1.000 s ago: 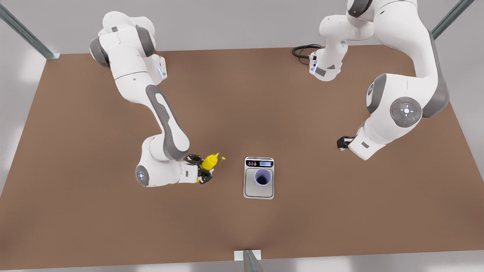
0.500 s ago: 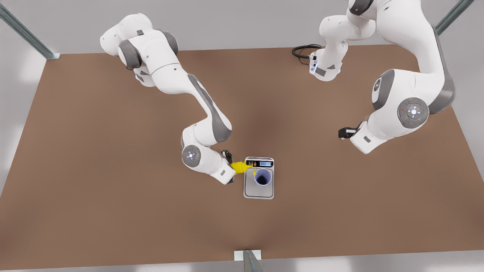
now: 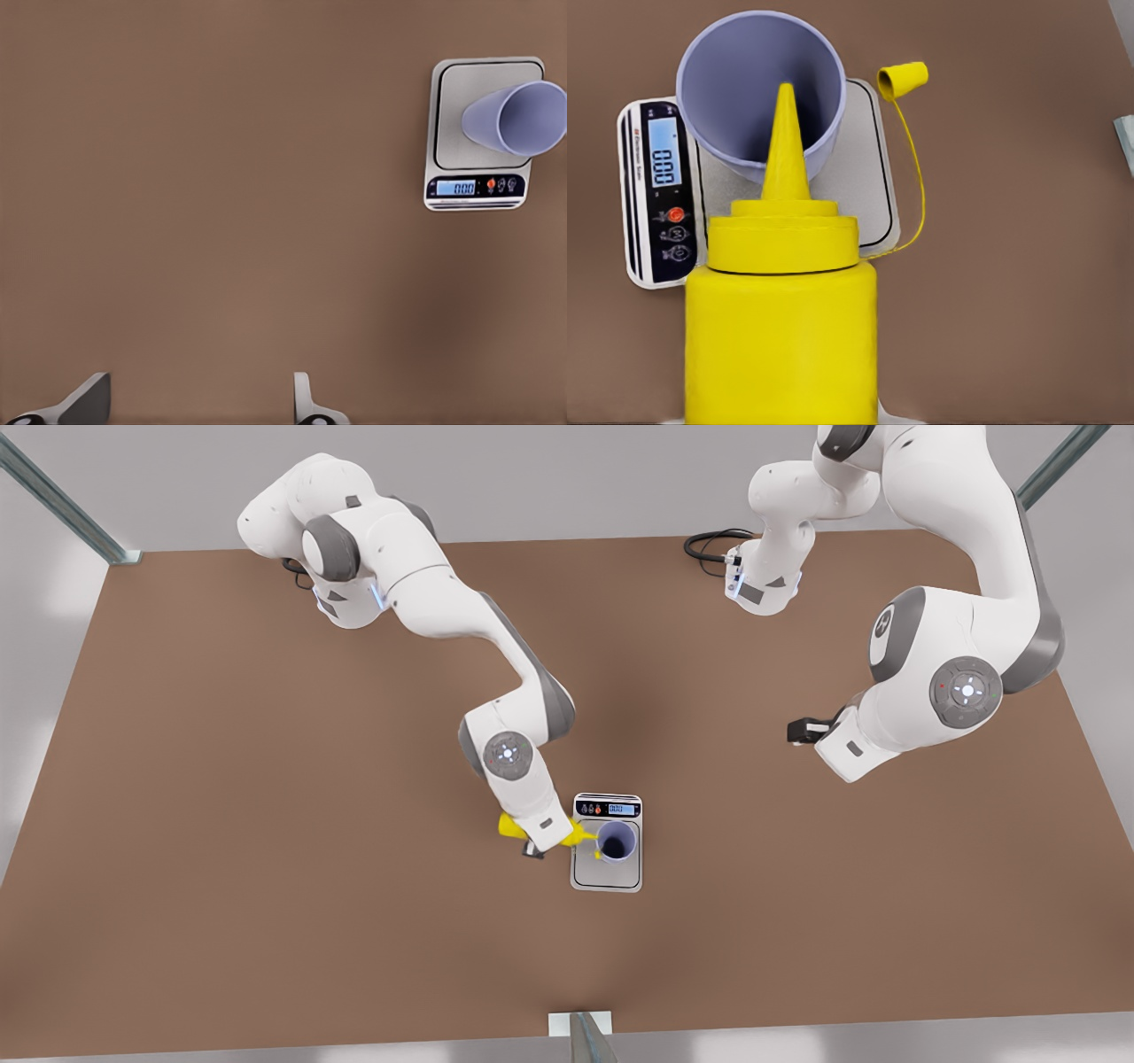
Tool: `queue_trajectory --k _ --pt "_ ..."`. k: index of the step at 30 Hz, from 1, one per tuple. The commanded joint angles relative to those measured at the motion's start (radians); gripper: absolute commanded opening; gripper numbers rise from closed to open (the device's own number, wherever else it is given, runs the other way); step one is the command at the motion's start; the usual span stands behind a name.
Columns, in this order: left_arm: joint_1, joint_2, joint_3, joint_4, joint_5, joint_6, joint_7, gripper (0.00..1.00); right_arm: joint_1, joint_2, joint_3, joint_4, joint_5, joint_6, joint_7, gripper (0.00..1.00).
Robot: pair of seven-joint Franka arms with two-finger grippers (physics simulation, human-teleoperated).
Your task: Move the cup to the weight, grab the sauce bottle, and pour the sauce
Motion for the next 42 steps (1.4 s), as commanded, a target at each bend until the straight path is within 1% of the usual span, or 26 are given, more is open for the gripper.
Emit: queue_trajectory --k 1,8,13,20,27,42 --pt "-0.001 -0.001 -0.001 0.000 0.000 -0.003 0.016 1.00 0.000 -0.001 0.000 0.005 -0.097 0.010 0.302 0.49" --pt "-0.004 -0.001 -0.001 0.002 0.000 -0.003 0.016 1.00 0.045 0.032 0.001 0.061 -0.278 0.011 0.302 0.49" --pt "-0.004 -0.001 -0.001 0.002 0.002 -0.003 0.016 1.00 0.068 0.055 0.004 0.073 -0.346 0.014 0.293 0.49" --pt "-0.004 -0.001 -0.001 0.003 0.002 0.000 0.017 1.00 0.085 0.068 0.001 0.073 -0.369 0.019 0.293 0.49" --pt "-0.004 -0.001 -0.001 0.004 0.003 0.000 0.017 1.00 0.097 0.069 0.003 0.070 -0.497 0.019 0.291 0.49" --pt "-0.010 0.000 -0.001 0.004 0.003 0.006 0.016 1.00 0.109 0.083 0.004 0.070 -0.533 0.019 0.282 0.49"
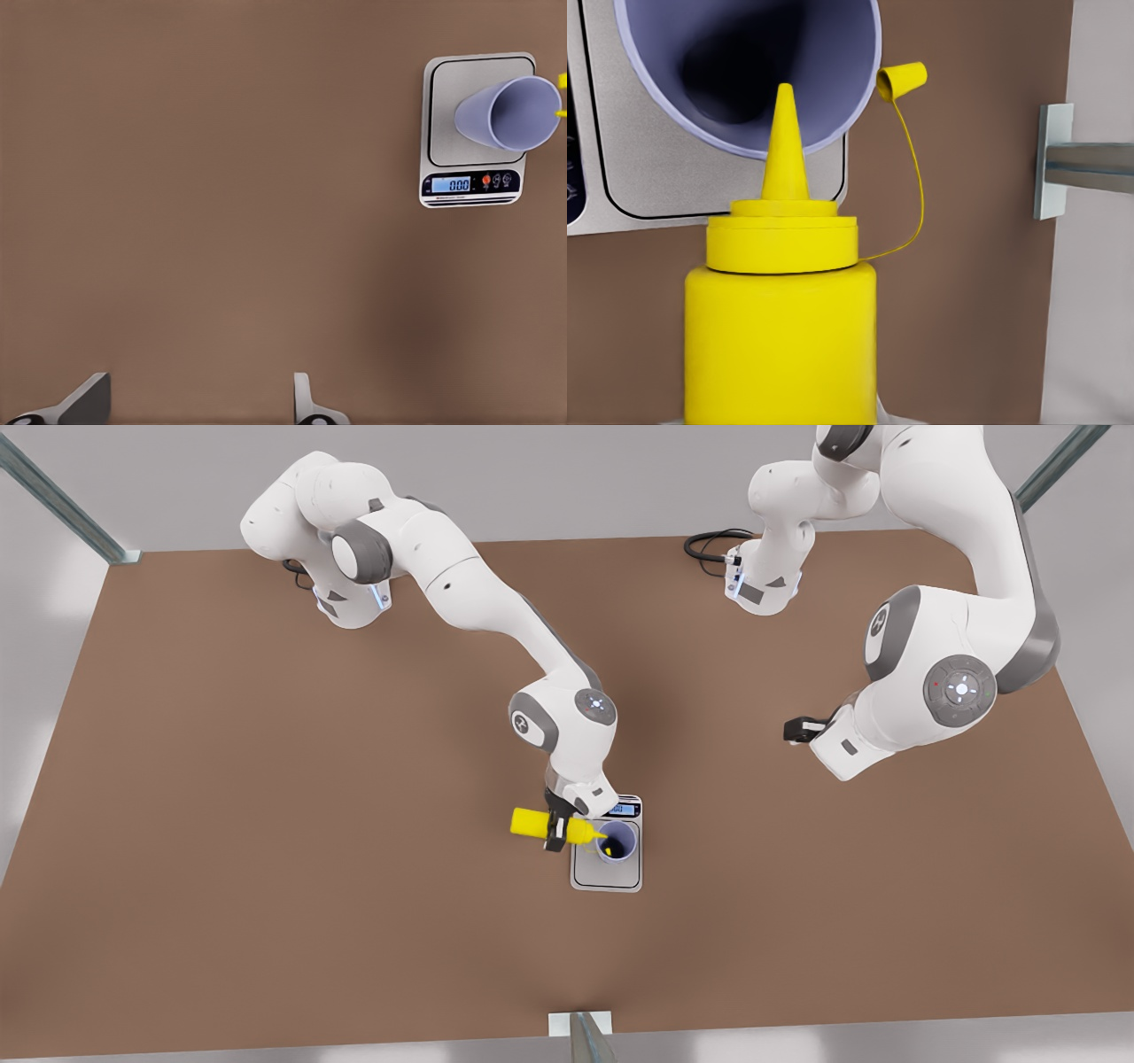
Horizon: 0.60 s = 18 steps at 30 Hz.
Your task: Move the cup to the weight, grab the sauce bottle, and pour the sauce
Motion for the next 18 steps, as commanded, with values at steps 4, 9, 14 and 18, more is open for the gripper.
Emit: queue_trajectory --k 4,9,14,18 --pt "0.001 -0.003 0.000 0.000 0.002 0.002 0.001 1.00 0.000 -0.003 0.000 0.001 -0.006 0.001 0.028 0.49" --pt "0.001 -0.001 0.000 0.000 0.002 0.002 0.001 1.00 -0.017 -0.038 0.012 -0.001 0.110 -0.002 0.032 0.49" --pt "0.009 0.006 0.000 0.016 0.002 0.015 0.001 1.00 -0.242 -0.115 0.012 -0.075 0.708 -0.105 -0.460 0.49" --pt "0.010 0.006 0.001 0.017 0.004 0.016 0.001 1.00 -0.491 -0.092 0.022 -0.079 1.093 -0.307 -0.975 0.49"
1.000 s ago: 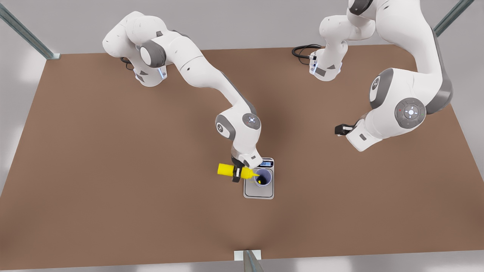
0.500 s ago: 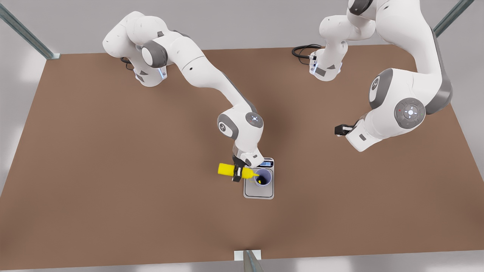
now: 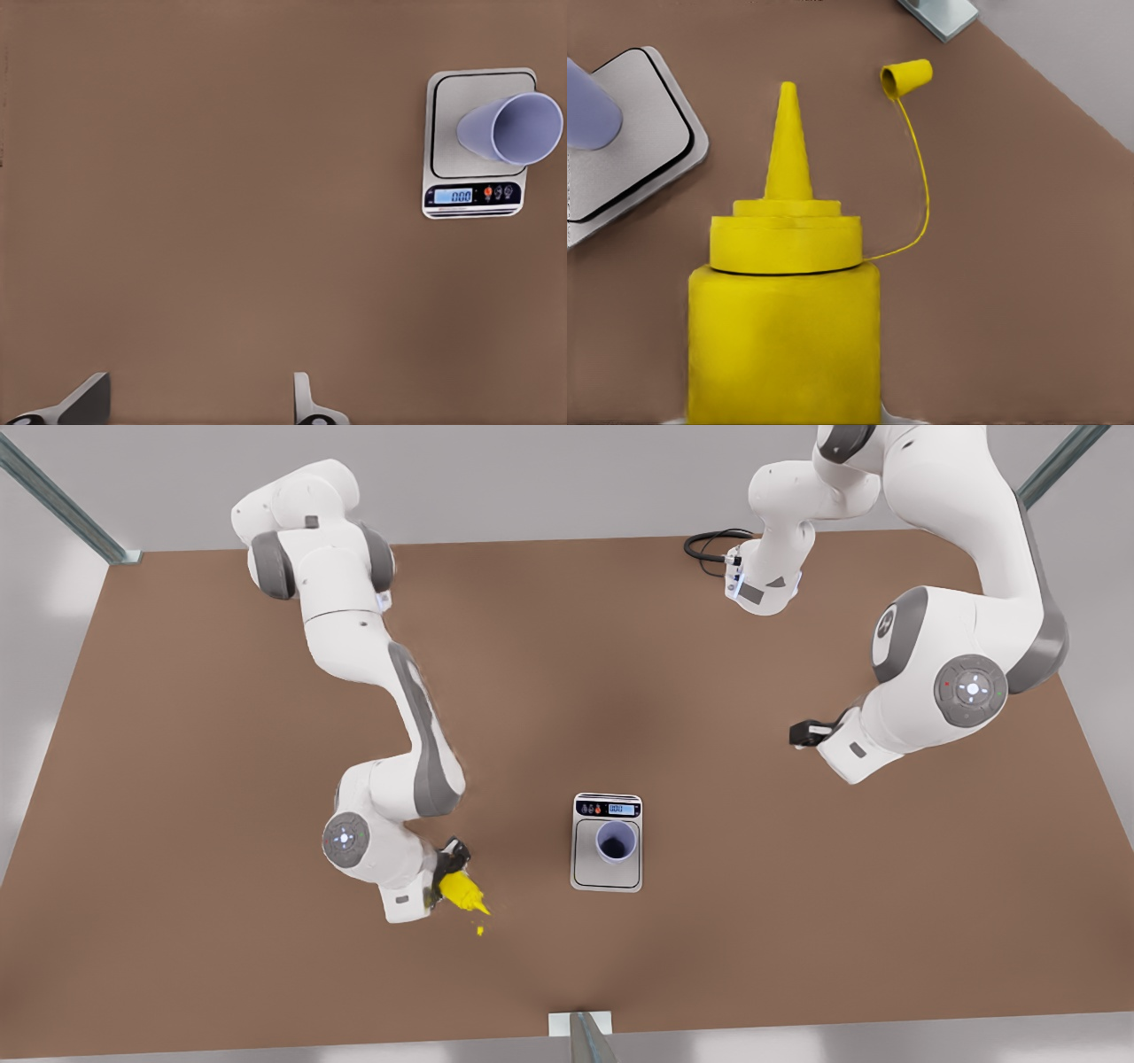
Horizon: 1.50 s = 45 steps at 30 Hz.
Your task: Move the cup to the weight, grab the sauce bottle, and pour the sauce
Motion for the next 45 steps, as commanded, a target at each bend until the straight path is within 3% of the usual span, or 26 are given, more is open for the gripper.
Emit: queue_trajectory --k 1,6,8,12,17,26,45 --pt "0.001 -0.001 0.000 0.001 0.001 0.011 0.000 1.00 -0.076 0.008 0.024 -0.032 0.371 -0.205 -0.858 0.49" --pt "0.002 0.000 0.000 -0.001 0.002 0.026 0.000 1.00 -0.236 0.055 0.122 -0.106 0.655 -0.288 -1.392 0.49" --pt "0.002 0.000 0.000 0.001 0.004 0.026 0.000 1.00 -0.300 0.064 0.215 -0.105 0.713 -0.288 -1.514 0.50" --pt "0.002 0.000 0.000 -0.001 0.004 0.026 0.000 1.00 -0.320 0.078 0.226 -0.106 0.805 -0.296 -1.646 0.50" --pt "0.001 0.000 0.000 0.001 0.004 0.028 0.002 1.00 -0.349 0.140 0.298 -0.106 0.863 -0.296 -1.841 0.50" --pt "0.002 0.002 0.000 -0.001 0.005 0.042 0.002 1.00 -0.398 0.172 0.415 -0.105 0.896 -0.294 -1.915 0.50" --pt "0.005 0.025 0.001 -0.001 0.025 0.043 0.003 1.00 -0.398 0.253 0.455 -0.106 0.906 -0.251 -1.857 0.50"
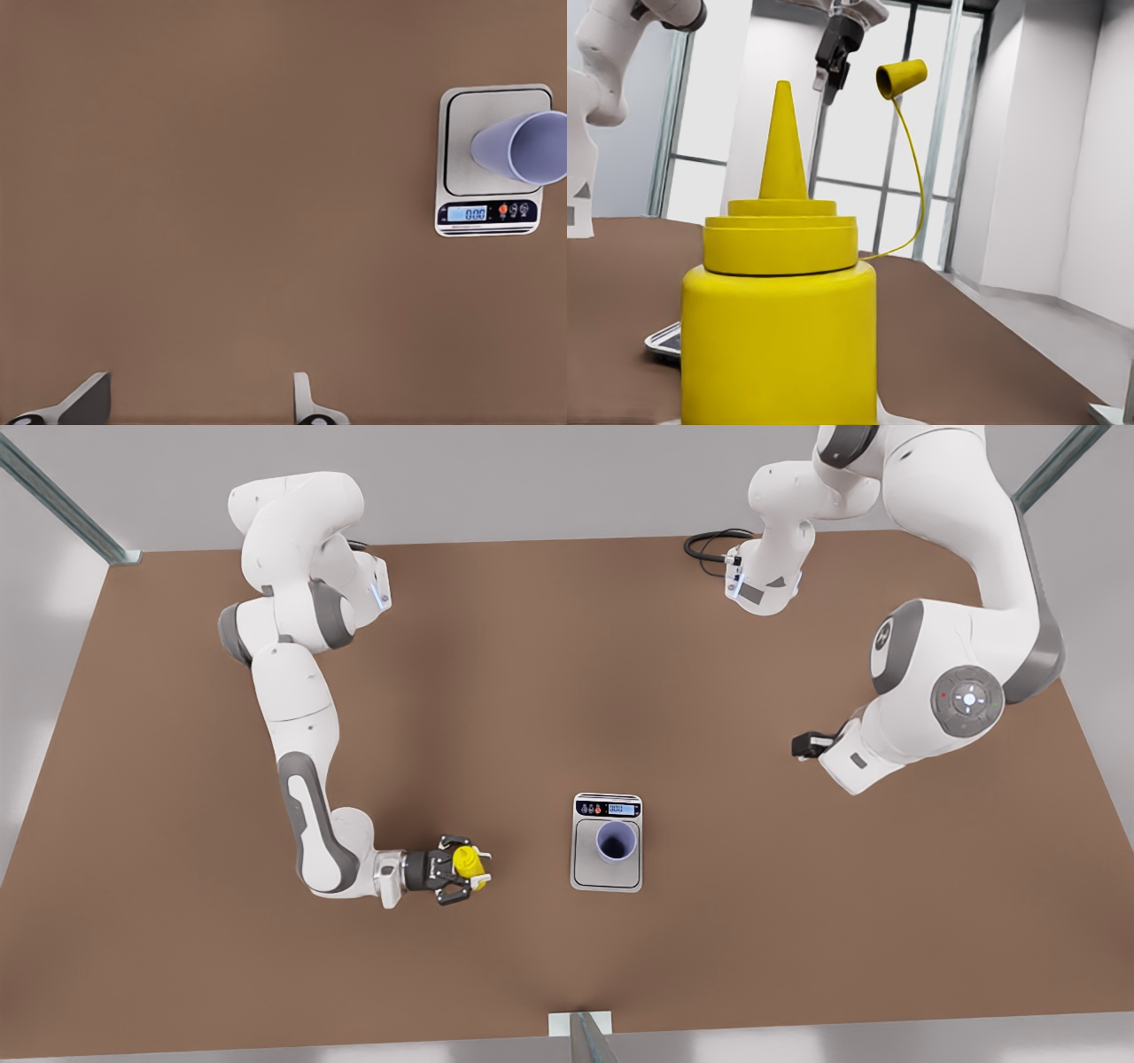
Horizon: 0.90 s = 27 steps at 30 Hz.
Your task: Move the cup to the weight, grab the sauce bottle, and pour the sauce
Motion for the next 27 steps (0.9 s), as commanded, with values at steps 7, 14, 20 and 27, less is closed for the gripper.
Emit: queue_trajectory --k 7,14,20,27 --pt "0.002 0.003 0.000 0.001 0.003 0.000 0.001 1.00 0.011 -0.002 -0.001 0.002 -0.006 0.028 -0.067 0.50" --pt "0.002 0.003 0.000 0.001 0.003 0.000 0.001 1.00 0.011 -0.014 -0.004 0.002 -0.031 0.031 0.077 0.50" --pt "0.002 0.004 0.000 0.001 0.004 0.006 0.003 1.00 0.011 -0.016 -0.002 0.000 -0.043 0.031 0.153 0.50" --pt "-0.001 0.003 -0.002 0.001 0.004 0.005 0.000 1.00 0.014 -0.014 -0.002 0.000 -0.045 0.029 0.189 1.00"
